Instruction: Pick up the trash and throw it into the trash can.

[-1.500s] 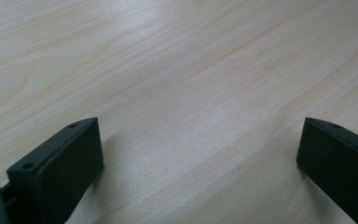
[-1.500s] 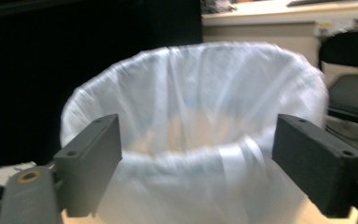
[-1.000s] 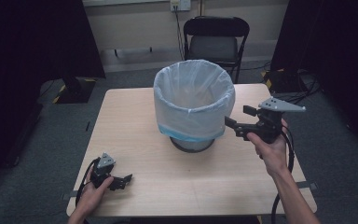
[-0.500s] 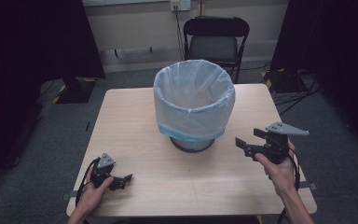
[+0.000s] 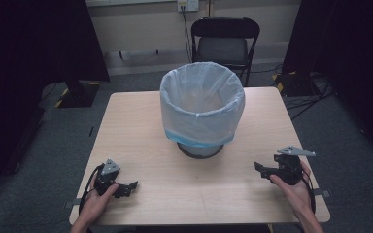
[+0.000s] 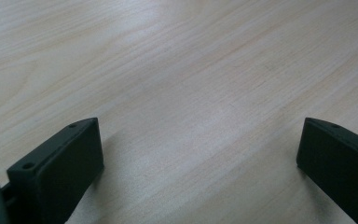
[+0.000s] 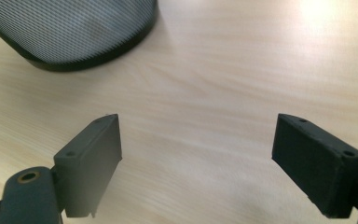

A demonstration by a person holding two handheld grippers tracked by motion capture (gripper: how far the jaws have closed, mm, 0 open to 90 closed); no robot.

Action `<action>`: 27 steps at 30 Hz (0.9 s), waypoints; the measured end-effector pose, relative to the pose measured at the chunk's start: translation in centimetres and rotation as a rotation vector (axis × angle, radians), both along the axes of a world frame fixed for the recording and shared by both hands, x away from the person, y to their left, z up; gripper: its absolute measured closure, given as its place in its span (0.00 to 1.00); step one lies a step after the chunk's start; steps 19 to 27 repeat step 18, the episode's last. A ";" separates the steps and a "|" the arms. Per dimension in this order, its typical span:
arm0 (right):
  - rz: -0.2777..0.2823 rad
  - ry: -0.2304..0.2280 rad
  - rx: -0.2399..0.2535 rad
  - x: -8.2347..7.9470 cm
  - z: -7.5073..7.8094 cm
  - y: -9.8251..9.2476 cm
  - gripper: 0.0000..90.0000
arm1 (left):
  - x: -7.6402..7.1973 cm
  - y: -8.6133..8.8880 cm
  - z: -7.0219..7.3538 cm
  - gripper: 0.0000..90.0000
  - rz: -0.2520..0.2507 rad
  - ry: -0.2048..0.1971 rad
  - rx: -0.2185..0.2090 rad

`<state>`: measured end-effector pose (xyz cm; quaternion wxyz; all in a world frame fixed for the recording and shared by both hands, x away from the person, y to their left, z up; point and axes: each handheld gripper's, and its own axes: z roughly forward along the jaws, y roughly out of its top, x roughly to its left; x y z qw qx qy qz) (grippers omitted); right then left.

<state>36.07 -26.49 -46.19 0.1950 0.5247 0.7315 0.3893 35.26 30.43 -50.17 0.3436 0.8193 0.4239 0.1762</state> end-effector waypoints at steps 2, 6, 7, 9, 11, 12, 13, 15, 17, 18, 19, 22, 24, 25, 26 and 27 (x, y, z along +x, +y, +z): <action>-0.017 0.022 -0.017 0.2 -0.9 -0.3 0.17 | 0.0 0.0 0.0 0.00 0.000 0.000 0.000; -0.042 0.050 -0.066 0.6 -2.0 -0.6 0.16 | 0.0 0.0 0.0 0.00 0.000 0.000 0.000; -0.045 0.061 -0.081 0.6 -2.3 -0.6 0.16 | 0.0 0.0 0.0 0.00 0.000 0.000 0.000; -0.046 0.087 -0.106 0.7 -2.8 -0.5 0.16 | 0.0 0.0 0.0 0.00 0.000 0.000 0.000; -0.047 0.085 -0.111 0.7 -3.0 -0.4 0.16 | 0.0 0.0 0.0 0.00 0.000 0.000 0.000; -0.049 0.080 -0.115 0.7 -3.1 -0.3 0.16 | 0.0 0.0 0.0 0.00 -0.002 0.000 0.003; -0.055 0.069 -0.119 0.7 -3.2 -0.3 0.16 | 0.0 0.0 0.0 0.00 0.000 0.000 0.000; -0.056 0.029 -0.159 0.6 -3.6 0.0 0.14 | 0.0 0.0 0.0 0.00 -0.001 0.000 0.000; -0.056 0.016 -0.154 0.5 -3.7 0.0 0.14 | 0.0 0.0 0.0 0.00 0.000 0.000 0.000; -0.057 0.017 -0.154 0.5 -3.7 0.0 0.14 | 0.0 0.0 0.0 0.00 -0.004 0.001 0.006; -0.057 0.017 -0.154 0.5 -3.7 0.0 0.14 | 0.0 0.0 0.0 0.00 -0.004 0.001 0.006; -0.057 0.017 -0.154 0.5 -3.7 0.0 0.14 | 0.0 0.0 0.0 0.00 -0.004 0.001 0.006; -0.057 0.017 -0.154 0.5 -3.7 0.0 0.14 | 0.0 0.0 0.0 0.00 -0.004 0.001 0.006; -0.057 0.017 -0.154 0.5 -3.7 0.0 0.14 | 0.0 0.0 0.0 0.00 -0.004 0.001 0.006; -0.057 0.017 -0.154 0.5 -3.7 0.0 0.14 | 0.0 0.0 0.0 0.00 -0.004 0.001 0.006; -0.057 0.017 -0.154 0.5 -3.7 0.0 0.14 | 0.0 0.0 0.0 0.00 -0.004 0.001 0.006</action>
